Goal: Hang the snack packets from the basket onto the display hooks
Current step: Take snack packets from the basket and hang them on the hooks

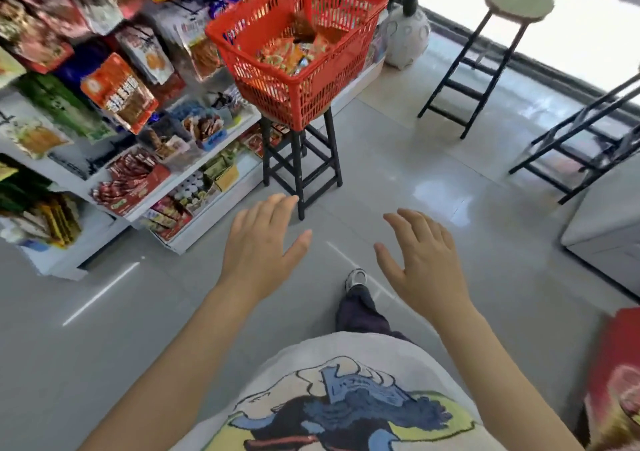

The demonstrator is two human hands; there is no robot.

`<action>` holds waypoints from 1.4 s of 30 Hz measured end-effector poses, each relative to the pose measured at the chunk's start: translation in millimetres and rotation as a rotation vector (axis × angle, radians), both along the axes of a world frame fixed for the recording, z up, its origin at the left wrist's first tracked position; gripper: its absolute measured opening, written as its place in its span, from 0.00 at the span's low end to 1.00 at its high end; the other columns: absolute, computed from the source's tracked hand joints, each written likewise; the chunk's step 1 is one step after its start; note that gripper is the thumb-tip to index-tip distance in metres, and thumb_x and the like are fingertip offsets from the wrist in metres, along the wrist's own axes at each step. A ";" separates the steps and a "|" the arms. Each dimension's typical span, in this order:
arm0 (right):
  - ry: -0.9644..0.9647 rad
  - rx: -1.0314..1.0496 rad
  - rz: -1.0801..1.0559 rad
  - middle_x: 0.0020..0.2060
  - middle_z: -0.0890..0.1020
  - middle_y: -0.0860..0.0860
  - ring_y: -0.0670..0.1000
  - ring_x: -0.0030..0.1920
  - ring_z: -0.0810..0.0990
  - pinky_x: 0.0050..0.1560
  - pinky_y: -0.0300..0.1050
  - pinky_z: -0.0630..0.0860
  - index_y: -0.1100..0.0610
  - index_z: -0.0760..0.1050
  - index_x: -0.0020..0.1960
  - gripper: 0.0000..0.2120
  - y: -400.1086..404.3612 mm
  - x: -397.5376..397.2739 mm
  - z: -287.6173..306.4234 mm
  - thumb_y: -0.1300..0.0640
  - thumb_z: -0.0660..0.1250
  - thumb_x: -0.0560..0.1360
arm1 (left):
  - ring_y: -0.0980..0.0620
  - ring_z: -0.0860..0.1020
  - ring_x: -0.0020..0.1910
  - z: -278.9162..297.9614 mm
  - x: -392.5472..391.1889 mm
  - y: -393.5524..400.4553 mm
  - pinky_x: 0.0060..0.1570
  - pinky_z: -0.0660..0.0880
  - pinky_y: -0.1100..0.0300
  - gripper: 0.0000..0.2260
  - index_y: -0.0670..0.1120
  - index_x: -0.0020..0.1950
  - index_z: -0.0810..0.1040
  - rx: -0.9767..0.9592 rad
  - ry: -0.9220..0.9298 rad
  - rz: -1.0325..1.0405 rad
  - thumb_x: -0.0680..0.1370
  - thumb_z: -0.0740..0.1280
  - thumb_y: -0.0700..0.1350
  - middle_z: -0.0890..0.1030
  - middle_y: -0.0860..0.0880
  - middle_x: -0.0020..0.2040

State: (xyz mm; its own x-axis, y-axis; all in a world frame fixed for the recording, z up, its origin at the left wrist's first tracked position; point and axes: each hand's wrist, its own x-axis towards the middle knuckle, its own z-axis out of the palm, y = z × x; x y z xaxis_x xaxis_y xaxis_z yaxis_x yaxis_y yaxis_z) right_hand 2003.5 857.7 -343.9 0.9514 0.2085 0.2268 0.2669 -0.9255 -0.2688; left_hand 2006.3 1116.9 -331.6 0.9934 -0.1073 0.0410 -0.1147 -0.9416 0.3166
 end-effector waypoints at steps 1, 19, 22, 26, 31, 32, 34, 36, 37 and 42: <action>0.011 0.004 0.008 0.63 0.79 0.56 0.59 0.63 0.75 0.65 0.53 0.64 0.58 0.75 0.65 0.23 -0.6 27.1 -2.6 0.43 0.57 0.80 | 0.47 0.69 0.71 -1.5 24.8 -1.0 0.69 0.64 0.47 0.28 0.46 0.75 0.68 0.007 0.005 0.005 0.81 0.52 0.62 0.73 0.47 0.72; 0.171 0.039 0.382 0.64 0.78 0.55 0.58 0.65 0.75 0.66 0.59 0.70 0.58 0.74 0.68 0.24 87.7 432.3 -7.9 0.44 0.55 0.80 | 0.44 0.69 0.73 -19.3 323.6 73.0 0.69 0.66 0.44 0.29 0.46 0.75 0.70 -0.045 0.129 0.335 0.81 0.51 0.62 0.72 0.46 0.73; 0.173 0.044 0.338 0.64 0.78 0.56 0.59 0.65 0.75 0.66 0.58 0.70 0.58 0.74 0.68 0.25 115.1 477.5 -11.1 0.44 0.56 0.80 | 0.44 0.67 0.74 -27.4 382.7 105.1 0.71 0.66 0.43 0.30 0.45 0.76 0.68 -0.063 0.110 0.301 0.81 0.51 0.62 0.70 0.45 0.75; 0.148 0.057 0.296 0.61 0.79 0.56 0.58 0.63 0.75 0.64 0.52 0.70 0.60 0.76 0.65 0.22 153.4 527.5 -13.0 0.46 0.58 0.80 | 0.44 0.61 0.78 -29.9 461.2 147.0 0.76 0.59 0.43 0.33 0.45 0.79 0.64 -0.082 0.078 0.232 0.81 0.50 0.64 0.64 0.45 0.79; 0.268 0.017 0.219 0.65 0.76 0.57 0.61 0.66 0.74 0.67 0.57 0.71 0.59 0.72 0.70 0.26 183.2 588.2 -25.3 0.43 0.57 0.81 | 0.50 0.40 0.82 -43.0 552.3 177.7 0.77 0.36 0.51 0.38 0.48 0.83 0.47 0.003 0.118 0.137 0.80 0.54 0.67 0.43 0.49 0.83; 0.296 0.017 0.205 0.66 0.76 0.57 0.61 0.67 0.73 0.67 0.57 0.71 0.59 0.71 0.71 0.26 187.2 599.5 -28.9 0.43 0.57 0.81 | 0.50 0.36 0.81 -47.0 567.0 179.2 0.78 0.36 0.49 0.40 0.49 0.83 0.44 0.030 0.148 0.127 0.79 0.54 0.69 0.40 0.49 0.83; 0.360 0.014 0.207 0.67 0.75 0.57 0.61 0.68 0.72 0.68 0.58 0.70 0.59 0.69 0.73 0.27 194.6 621.1 -39.7 0.43 0.58 0.81 | 0.49 0.33 0.80 -57.1 591.1 179.2 0.79 0.37 0.45 0.44 0.49 0.83 0.39 0.078 0.203 0.136 0.77 0.53 0.72 0.34 0.48 0.82; 0.443 0.011 0.216 0.69 0.73 0.57 0.60 0.69 0.71 0.69 0.58 0.70 0.59 0.65 0.76 0.28 202.3 643.6 -54.3 0.42 0.60 0.82 | 0.49 0.31 0.79 -68.7 604.0 178.0 0.79 0.35 0.46 0.48 0.48 0.82 0.35 0.120 0.245 0.171 0.74 0.50 0.75 0.31 0.48 0.81; 0.495 0.008 0.220 0.70 0.72 0.57 0.60 0.70 0.70 0.68 0.59 0.70 0.59 0.64 0.77 0.30 206.6 655.0 -62.5 0.42 0.61 0.82 | 0.49 0.31 0.79 -73.3 606.0 177.1 0.78 0.34 0.48 0.49 0.48 0.82 0.34 0.130 0.253 0.194 0.74 0.49 0.76 0.31 0.48 0.81; 0.698 -0.039 0.048 0.71 0.68 0.64 0.63 0.71 0.67 0.67 0.57 0.69 0.64 0.54 0.79 0.47 238.6 697.4 -108.9 0.33 0.66 0.75 | 0.50 0.39 0.82 -82.5 605.2 179.3 0.79 0.40 0.49 0.49 0.48 0.83 0.39 0.104 0.198 0.210 0.74 0.54 0.76 0.38 0.49 0.83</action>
State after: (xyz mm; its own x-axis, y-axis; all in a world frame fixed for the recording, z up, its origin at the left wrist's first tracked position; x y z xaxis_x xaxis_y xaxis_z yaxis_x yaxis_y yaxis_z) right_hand 2700.8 1096.3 -452.8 0.8613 0.2491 -0.4428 0.0842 -0.9295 -0.3591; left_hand 2611.5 1296.3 -414.1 0.9818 0.1081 -0.1563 0.1405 -0.9667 0.2140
